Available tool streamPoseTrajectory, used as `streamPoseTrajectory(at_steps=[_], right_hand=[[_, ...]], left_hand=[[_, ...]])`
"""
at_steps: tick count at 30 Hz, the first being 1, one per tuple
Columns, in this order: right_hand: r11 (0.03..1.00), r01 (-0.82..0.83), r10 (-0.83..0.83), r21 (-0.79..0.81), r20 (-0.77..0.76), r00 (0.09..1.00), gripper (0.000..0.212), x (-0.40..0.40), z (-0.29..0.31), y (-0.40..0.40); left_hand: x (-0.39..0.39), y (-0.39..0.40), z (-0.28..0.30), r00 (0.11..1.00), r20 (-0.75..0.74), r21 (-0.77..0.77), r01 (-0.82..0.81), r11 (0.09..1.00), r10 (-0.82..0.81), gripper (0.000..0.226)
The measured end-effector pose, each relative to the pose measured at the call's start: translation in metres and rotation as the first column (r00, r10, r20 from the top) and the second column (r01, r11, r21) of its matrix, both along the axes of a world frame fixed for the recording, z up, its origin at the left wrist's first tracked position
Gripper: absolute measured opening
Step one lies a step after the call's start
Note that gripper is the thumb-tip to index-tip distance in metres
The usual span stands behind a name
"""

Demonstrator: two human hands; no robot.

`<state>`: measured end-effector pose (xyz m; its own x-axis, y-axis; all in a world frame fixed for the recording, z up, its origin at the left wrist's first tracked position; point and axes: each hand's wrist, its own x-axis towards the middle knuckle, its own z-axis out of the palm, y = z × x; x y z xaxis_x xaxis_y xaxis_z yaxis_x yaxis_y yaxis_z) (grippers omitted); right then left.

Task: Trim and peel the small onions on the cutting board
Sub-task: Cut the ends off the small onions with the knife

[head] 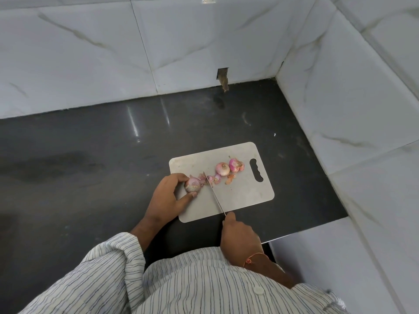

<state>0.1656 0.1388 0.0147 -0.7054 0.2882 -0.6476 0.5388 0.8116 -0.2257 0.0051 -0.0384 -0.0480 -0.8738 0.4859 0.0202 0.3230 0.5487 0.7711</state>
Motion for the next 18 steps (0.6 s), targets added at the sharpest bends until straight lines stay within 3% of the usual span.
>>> streamPoseTrajectory(at_steps=[4,9,11,16,18], right_hand=[[1.0,0.0,0.0,0.002,-0.008,1.0,0.013,0.0,-0.001,-0.001],[1.0,-0.01,0.01,0.007,-0.01,1.0,0.013,0.001,0.0,0.001],[1.0,-0.014,0.014,0.007,-0.017,1.0,0.014,0.001,0.001,0.001],[1.0,-0.019,0.019,0.018,-0.039,0.999,0.011,0.002,-0.001,0.003],[1.0,-0.016,0.017,0.024,-0.041,0.999,0.011,0.003,-0.003,0.003]], left_hand=[[-0.003,-0.002,0.006,1.0,-0.001,-0.045,0.001,0.999,-0.001,0.045],[-0.014,0.012,0.021,0.993,-0.028,-0.282,0.099,0.954,-0.112,0.075],[-0.018,0.017,0.022,0.992,-0.031,-0.339,0.107,0.935,-0.125,0.068],[-0.017,0.016,0.016,0.993,-0.007,-0.205,0.115,0.972,-0.119,0.05],[-0.014,0.013,0.016,0.999,0.028,-0.111,0.038,0.993,-0.035,0.048]])
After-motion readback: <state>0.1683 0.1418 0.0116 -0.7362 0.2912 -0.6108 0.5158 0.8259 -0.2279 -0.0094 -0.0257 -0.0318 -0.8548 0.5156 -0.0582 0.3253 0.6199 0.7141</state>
